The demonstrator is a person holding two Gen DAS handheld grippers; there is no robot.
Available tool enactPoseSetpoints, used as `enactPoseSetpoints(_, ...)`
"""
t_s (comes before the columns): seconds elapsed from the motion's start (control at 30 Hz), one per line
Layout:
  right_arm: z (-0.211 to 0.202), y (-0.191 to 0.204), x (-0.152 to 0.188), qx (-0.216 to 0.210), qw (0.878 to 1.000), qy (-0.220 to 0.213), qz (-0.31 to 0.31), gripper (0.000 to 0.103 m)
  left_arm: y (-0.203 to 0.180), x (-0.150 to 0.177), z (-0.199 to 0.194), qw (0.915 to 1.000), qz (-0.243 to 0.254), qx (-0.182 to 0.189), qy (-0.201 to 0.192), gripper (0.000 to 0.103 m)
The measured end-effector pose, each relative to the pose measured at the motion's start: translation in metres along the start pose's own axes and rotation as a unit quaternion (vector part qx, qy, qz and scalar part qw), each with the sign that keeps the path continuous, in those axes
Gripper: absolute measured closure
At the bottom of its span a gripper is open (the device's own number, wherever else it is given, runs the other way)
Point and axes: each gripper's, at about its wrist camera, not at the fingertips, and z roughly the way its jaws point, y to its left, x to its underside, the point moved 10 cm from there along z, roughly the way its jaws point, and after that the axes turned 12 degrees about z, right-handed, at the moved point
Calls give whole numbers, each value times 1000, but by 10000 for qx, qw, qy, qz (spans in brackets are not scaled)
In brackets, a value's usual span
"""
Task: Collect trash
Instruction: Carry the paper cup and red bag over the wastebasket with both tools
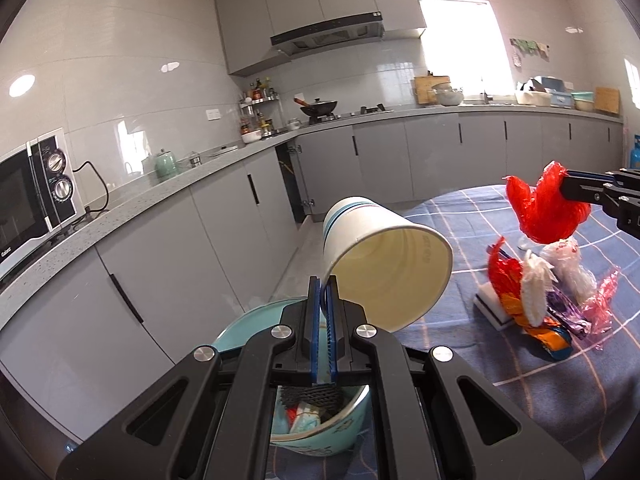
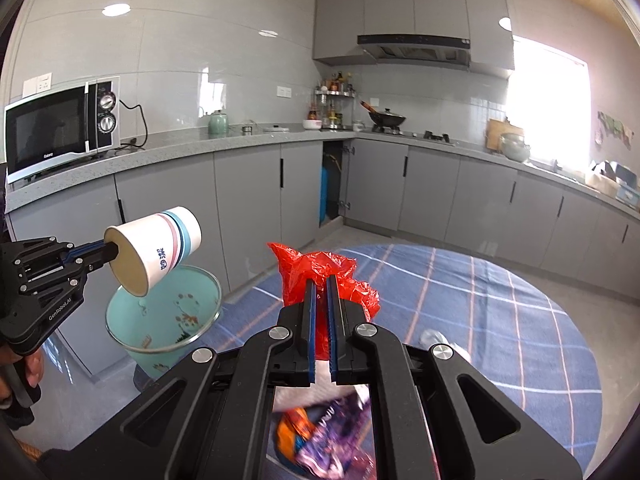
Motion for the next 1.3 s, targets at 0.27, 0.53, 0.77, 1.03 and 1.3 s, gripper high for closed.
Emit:
enactPoseSetpoints(0.27, 16, 25, -8, -239, 9997, 21, -101, 98, 25, 6, 2, 9997, -144, -191, 47, 99)
enactPoseSetpoints(0.53, 29, 50, -14, -465, 9987, 33, -208, 98, 53, 10, 3, 9985, -246, -488, 74, 99)
enactPoseSetpoints(0.77, 41, 67, -16, -613, 9978, 87, -242, 98, 68, 15, 6, 9976, -335, -585, 141, 99)
enactPoseSetpoints(1.03, 52, 87, -16, -757, 9965, 138, -329, 97, 87, 26, 13, 9961, -423, -719, 280, 99)
enactPoseSetpoints(1.3, 67, 105, -13, -911, 9948, 233, -399, 98, 105, 38, 21, 9942, -511, -836, 433, 99)
